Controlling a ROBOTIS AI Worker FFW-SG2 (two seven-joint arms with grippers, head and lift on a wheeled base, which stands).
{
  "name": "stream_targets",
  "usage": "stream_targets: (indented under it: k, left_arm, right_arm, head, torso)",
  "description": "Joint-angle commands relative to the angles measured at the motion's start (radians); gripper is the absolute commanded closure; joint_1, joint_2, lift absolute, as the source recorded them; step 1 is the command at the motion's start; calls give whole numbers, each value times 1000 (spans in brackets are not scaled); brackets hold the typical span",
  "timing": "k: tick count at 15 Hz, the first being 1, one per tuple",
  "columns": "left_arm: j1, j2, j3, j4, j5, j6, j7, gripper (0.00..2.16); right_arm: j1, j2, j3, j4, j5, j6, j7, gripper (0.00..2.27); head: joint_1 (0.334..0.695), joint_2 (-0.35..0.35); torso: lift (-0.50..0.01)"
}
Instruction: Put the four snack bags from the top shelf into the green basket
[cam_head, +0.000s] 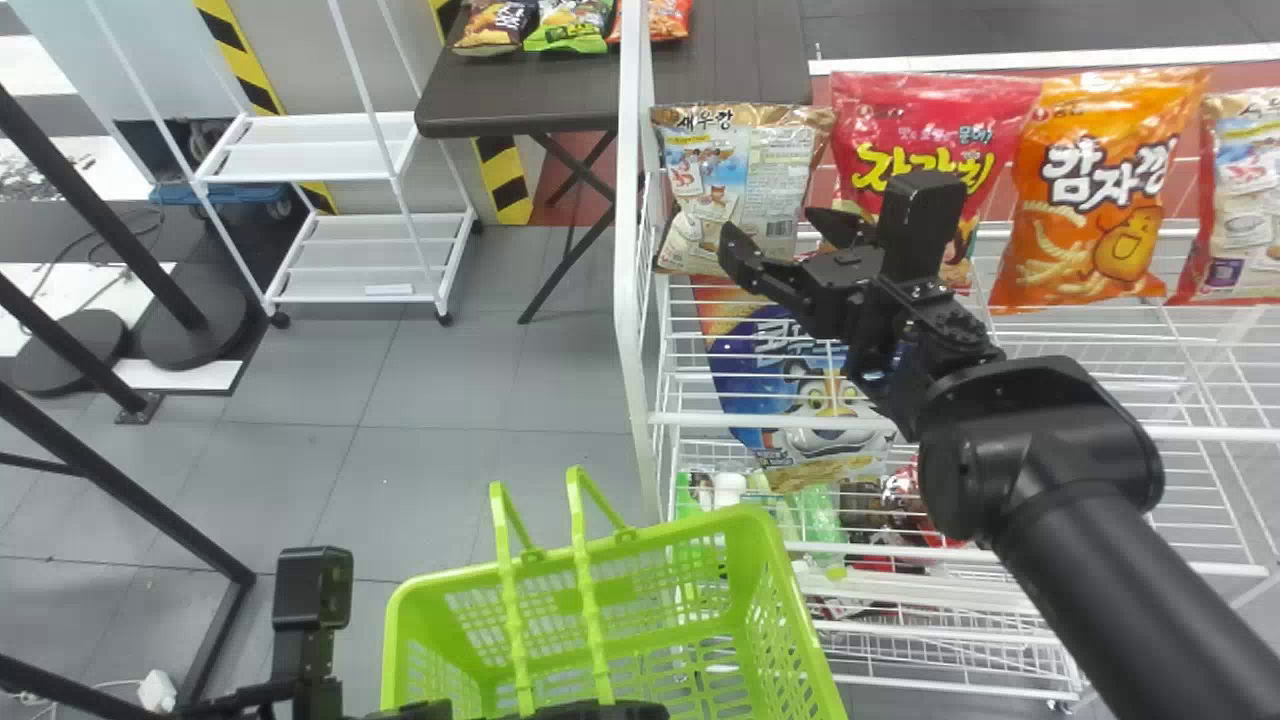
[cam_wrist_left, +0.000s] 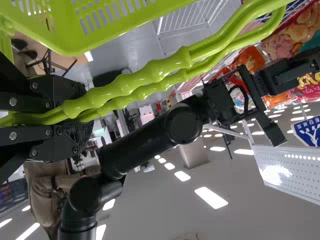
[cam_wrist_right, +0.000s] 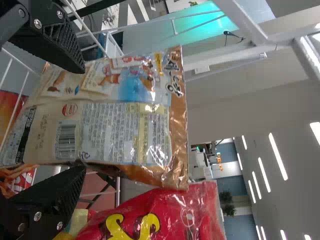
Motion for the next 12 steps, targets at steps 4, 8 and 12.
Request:
stream_targets:
  k: [4, 8, 12]
  left_arm:
    - [-23, 16, -5, 32, 13, 0, -10, 2148]
    - [-27, 34, -5, 49, 21, 0, -10, 2148]
    - [-23, 37, 15, 48, 42, -3, -10, 2148]
  right_arm:
    - [-102, 2, 31, 137, 17, -7, 23, 873]
    - [-105, 2, 28, 137, 8, -7, 40, 2250]
    - [-3, 2, 11, -30, 69, 15, 41, 2250]
  head:
    - [695, 117]
    - [695, 128]
    - [695, 140]
  torso:
    - [0]
    - [0]
    - [0]
